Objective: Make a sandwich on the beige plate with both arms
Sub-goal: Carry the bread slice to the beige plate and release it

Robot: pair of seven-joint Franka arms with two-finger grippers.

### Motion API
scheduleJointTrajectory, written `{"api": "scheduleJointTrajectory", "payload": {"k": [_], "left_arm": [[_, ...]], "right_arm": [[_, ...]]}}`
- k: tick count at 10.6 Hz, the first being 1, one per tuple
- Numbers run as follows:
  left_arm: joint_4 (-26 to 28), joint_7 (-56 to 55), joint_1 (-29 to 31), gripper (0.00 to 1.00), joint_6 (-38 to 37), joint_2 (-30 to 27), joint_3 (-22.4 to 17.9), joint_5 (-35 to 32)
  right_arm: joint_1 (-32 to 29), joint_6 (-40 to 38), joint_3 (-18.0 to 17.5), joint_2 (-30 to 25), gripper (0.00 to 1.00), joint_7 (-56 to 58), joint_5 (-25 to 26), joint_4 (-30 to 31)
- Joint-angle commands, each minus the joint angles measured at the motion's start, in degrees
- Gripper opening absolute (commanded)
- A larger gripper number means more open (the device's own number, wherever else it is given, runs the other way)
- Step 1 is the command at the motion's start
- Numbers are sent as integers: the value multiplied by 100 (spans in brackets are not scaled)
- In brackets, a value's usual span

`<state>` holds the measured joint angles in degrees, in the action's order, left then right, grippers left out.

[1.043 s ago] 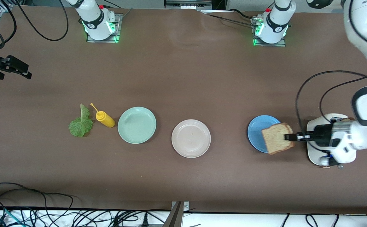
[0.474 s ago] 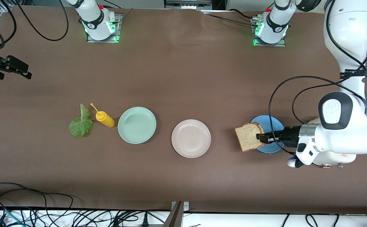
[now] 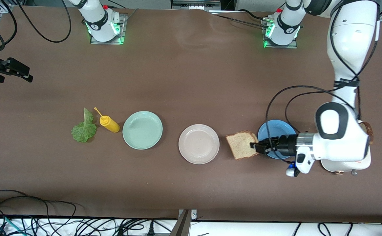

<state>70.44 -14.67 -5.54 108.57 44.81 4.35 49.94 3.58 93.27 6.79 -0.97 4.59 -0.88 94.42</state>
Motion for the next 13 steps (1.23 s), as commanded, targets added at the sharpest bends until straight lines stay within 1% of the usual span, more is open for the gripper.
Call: {"api": "scheduleJointTrajectory", "payload": {"k": [1,2,3,4,5,6,7,9,11,13], "left_arm": [[372,25,-8,0,812,-78,390,314],[556,69,-17,0,980,-104,443,472],[915,531,-52,0,1208,-226,496,725],[1536,1318,-78,0,1680,-445,514,1285],[2021,2240,-157,0,2007,-586,514,2091],[2296,2867,-184,0,2054,-666,514,2725],[2403,3160,-201,0,2072,-676,514,3036],[2526,3251,-263,0,2203,-667,531,3083],[2632,3453,-281,0,2448,-606,680,3179],[2624,3453,-316,0,2817,-501,856,3180]], "right_arm": [[-42,-99,-19,36,100,-29,-70,-108],[-42,-99,-19,36,100,-29,-70,-108],[-42,-99,-19,36,100,-29,-70,-108],[-42,-99,-19,36,100,-37,-70,-108],[-42,-99,-19,36,100,-37,-70,-108],[-42,-99,-19,36,100,-29,-70,-108],[-42,-99,-19,36,100,-37,-70,-108],[-42,-99,-19,36,100,-37,-70,-108],[-42,-99,-19,36,100,-37,-70,-108],[-42,-99,-19,36,100,-37,-70,-108]]}}
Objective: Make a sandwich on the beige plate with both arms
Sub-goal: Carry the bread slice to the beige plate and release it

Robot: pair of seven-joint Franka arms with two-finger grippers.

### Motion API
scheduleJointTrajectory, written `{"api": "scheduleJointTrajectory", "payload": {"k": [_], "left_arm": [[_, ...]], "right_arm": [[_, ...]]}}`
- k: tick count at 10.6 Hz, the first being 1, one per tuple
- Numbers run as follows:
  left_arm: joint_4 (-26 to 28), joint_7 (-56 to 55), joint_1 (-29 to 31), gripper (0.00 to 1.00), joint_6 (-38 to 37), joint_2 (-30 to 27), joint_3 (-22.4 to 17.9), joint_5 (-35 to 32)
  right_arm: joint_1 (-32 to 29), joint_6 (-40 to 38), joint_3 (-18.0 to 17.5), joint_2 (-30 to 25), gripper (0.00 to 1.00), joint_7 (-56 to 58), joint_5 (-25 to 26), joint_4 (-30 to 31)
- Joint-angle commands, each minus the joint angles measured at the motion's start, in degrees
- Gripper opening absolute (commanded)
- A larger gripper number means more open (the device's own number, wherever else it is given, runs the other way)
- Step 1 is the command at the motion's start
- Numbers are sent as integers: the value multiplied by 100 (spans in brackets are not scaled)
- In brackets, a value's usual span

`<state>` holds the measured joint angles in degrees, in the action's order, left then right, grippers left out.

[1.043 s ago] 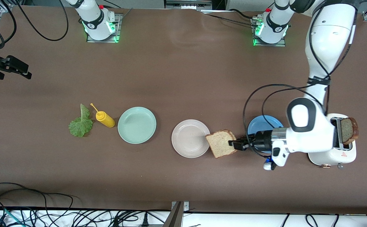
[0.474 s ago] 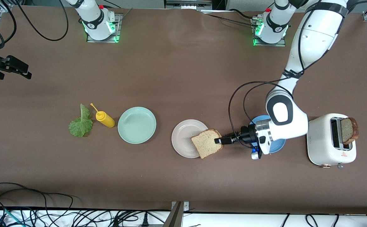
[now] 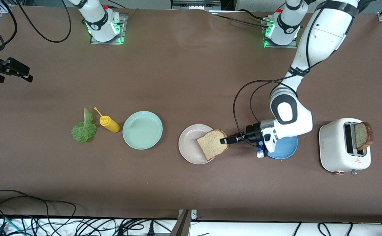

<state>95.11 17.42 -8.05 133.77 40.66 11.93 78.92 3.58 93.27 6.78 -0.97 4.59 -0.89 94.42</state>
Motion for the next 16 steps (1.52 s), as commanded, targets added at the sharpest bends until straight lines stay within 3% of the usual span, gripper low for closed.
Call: {"api": "scheduleJointTrajectory", "payload": {"k": [1,10,11,16], "left_arm": [[157,245,-108,0,429,-41,108,273],[16,245,-284,1,833,161,134,378],[-62,236,-293,13,921,161,134,378],[-256,122,-311,6,1237,240,353,431]], "right_arm": [[-42,-98,-19,35,100,-37,-70,-108],[-42,-98,-19,35,100,-37,-70,-108],[-42,-98,-19,35,100,-37,-78,-117],[-42,-98,-19,35,100,-37,-78,-117]]}}
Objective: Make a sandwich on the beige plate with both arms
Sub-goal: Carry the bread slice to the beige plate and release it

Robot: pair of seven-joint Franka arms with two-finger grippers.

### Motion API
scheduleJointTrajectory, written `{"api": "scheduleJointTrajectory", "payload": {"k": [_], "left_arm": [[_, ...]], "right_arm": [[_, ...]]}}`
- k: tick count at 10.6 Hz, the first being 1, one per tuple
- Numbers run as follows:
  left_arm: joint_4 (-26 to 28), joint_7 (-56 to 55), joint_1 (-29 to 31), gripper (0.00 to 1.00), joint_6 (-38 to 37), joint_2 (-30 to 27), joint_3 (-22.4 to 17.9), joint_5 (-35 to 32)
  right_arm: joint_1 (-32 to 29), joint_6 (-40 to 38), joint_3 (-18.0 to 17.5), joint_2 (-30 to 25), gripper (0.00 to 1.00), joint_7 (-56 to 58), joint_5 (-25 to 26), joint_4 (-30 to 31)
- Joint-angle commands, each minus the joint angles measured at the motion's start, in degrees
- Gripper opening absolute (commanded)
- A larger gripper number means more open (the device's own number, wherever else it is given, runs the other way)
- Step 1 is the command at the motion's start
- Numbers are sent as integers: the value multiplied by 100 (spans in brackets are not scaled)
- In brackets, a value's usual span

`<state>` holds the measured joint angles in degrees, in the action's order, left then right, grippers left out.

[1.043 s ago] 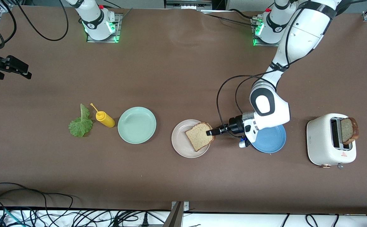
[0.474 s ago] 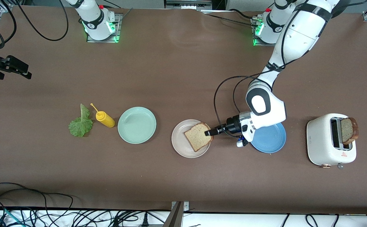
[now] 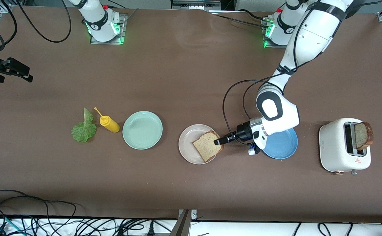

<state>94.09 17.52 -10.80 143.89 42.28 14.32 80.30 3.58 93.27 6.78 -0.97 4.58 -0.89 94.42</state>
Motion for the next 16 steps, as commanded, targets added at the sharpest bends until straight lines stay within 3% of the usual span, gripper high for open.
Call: {"api": "scheduleJointTrajectory", "payload": {"k": [1,2,3,4,5,8,16], "left_arm": [[-172,111,-45,6,306,131,175,372],[-163,111,-71,8,324,141,176,390],[-163,155,-71,22,324,158,176,373],[-163,164,-62,68,333,193,176,373],[-111,216,-45,100,385,202,176,321],[-93,191,104,100,395,158,97,-144],[-58,155,184,100,395,44,-158,-172]], "right_arm": [[-42,-98,-19,36,100,-36,-78,-108],[-42,-98,-19,36,100,-27,-78,-108],[-42,-98,-19,36,100,-27,-78,-108],[-42,-98,-19,36,100,-27,-78,-108],[-42,-98,-19,36,100,-27,-78,-108],[-42,-98,-19,36,100,-27,-78,-108],[-42,-89,-19,36,100,-27,-78,-117]]}}
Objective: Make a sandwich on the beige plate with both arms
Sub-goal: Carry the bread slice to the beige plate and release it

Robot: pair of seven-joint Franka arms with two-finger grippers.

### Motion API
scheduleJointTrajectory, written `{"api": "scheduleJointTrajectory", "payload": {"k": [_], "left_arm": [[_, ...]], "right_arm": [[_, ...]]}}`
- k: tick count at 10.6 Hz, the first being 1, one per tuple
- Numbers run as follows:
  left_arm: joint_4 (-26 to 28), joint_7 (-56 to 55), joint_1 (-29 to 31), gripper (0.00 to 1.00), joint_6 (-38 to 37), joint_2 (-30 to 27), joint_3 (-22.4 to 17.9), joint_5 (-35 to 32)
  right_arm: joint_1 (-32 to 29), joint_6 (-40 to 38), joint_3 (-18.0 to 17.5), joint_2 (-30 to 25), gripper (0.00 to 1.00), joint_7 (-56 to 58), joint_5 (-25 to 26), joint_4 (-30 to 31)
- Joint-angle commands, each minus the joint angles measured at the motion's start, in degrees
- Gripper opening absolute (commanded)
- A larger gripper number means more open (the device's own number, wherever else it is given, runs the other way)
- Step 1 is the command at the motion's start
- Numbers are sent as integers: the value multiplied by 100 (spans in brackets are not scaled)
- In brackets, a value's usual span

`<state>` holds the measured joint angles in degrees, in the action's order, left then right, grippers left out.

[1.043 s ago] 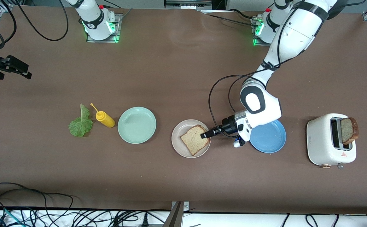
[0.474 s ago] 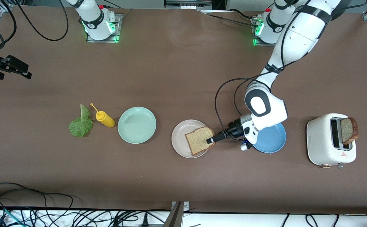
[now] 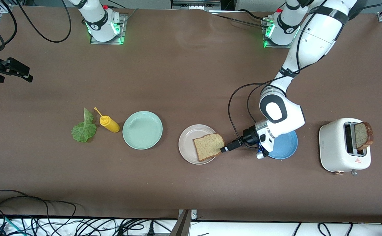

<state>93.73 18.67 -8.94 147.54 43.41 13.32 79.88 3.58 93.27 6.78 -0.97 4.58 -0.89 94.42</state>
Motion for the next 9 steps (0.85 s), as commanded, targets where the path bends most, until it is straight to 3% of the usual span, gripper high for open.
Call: {"api": "scheduleJointTrajectory", "payload": {"k": [1,5,9], "left_arm": [[-12,5,-2,100,29,-165,-118,-130],[198,-345,-46,100,29,-516,-364,-400],[278,-3144,-37,100,-59,-930,-497,-3716]], "right_arm": [[-42,-89,-19,35,100,-27,-78,-117],[-42,-89,-19,36,100,-27,-78,-117],[2,-89,-36,79,100,78,-69,-117]]}}
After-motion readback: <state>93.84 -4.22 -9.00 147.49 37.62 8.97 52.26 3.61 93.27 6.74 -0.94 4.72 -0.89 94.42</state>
